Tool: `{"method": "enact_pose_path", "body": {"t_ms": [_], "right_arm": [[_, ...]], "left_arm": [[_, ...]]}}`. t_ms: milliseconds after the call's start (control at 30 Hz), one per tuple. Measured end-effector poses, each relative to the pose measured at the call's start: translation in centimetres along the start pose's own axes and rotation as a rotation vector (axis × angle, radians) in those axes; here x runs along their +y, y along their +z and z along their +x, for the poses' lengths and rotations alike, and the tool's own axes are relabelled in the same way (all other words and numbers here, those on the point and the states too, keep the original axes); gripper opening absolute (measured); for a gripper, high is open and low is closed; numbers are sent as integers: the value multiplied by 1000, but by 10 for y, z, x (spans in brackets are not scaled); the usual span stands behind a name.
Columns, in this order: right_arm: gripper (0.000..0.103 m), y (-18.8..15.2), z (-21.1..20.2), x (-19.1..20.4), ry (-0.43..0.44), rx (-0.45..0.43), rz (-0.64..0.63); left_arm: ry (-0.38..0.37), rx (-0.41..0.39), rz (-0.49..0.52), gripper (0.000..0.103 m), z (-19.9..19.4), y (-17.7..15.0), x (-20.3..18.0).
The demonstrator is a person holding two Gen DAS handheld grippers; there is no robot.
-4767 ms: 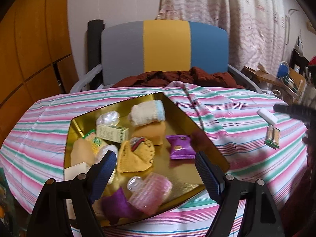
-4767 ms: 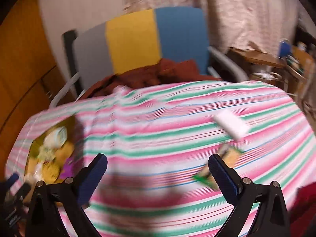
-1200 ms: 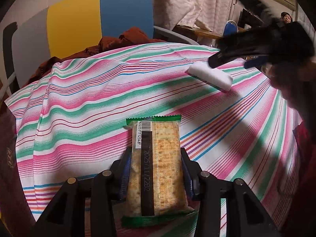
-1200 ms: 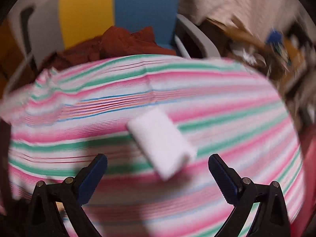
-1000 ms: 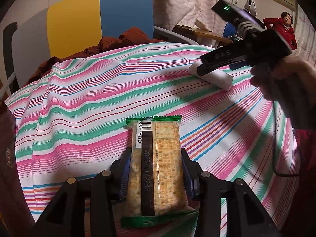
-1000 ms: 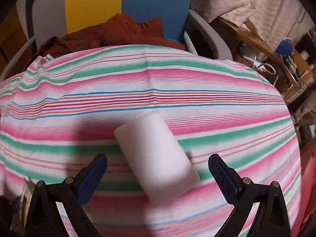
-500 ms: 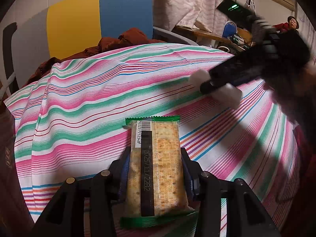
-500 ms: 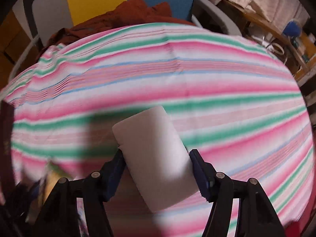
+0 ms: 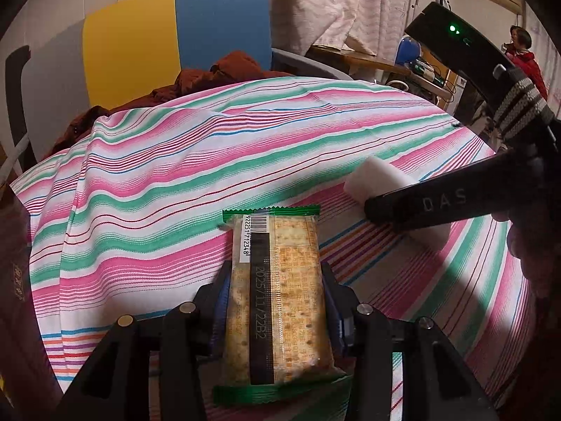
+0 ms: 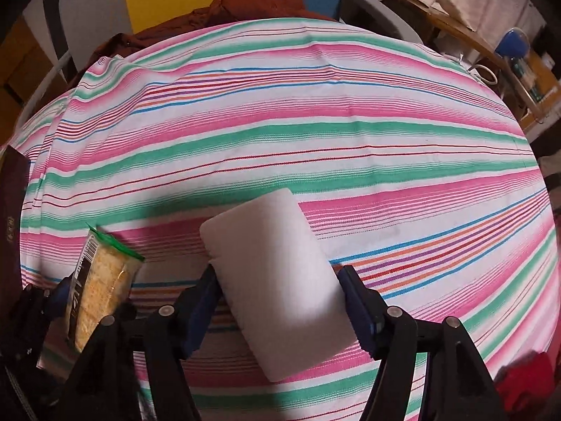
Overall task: Organize objects
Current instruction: 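Grasp the white bar with the right gripper while the left gripper holds the cracker pack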
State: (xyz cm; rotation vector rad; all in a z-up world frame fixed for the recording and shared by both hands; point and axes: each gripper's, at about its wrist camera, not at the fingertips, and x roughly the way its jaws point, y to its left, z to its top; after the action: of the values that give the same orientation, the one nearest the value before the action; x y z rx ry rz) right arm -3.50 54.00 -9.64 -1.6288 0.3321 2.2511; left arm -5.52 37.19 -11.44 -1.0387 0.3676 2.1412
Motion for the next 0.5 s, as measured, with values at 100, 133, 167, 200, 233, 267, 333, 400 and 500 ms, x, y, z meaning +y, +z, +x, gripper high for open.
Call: {"method": "enact_pose_path", "body": {"t_ms": [100, 133, 167, 200, 233, 267, 333, 400, 500], "right_arm": [[69, 0, 0, 0, 0, -4, -14], [69, 0, 0, -1, -1, -5, -18], [69, 1, 0, 0, -1, -6, -19], [69, 1, 0, -1, 1, -6, -19], [69, 4, 1, -2, 2, -7, -20], [69, 4, 1, -2, 1, -8, -23], [69, 4, 0, -2, -2, -12, -30], [68, 6, 1, -4, -3, -15, -34], [67, 4, -2, -6, 6, -27, -39]], "left_arm": [[3, -1, 1, 46, 0, 0, -1], [5, -1, 2, 46, 0, 0, -1], [8, -1, 5, 46, 0, 0, -1], [14, 0, 10, 46, 0, 0, -2], [19, -1, 13, 46, -1, 0, -3], [22, -1, 16, 46, -1, 0, -4], [24, -1, 16, 45, -2, 0, -4], [22, -1, 15, 45, -2, 0, -4], [18, 9, 5, 45, -4, 1, -3]]}}
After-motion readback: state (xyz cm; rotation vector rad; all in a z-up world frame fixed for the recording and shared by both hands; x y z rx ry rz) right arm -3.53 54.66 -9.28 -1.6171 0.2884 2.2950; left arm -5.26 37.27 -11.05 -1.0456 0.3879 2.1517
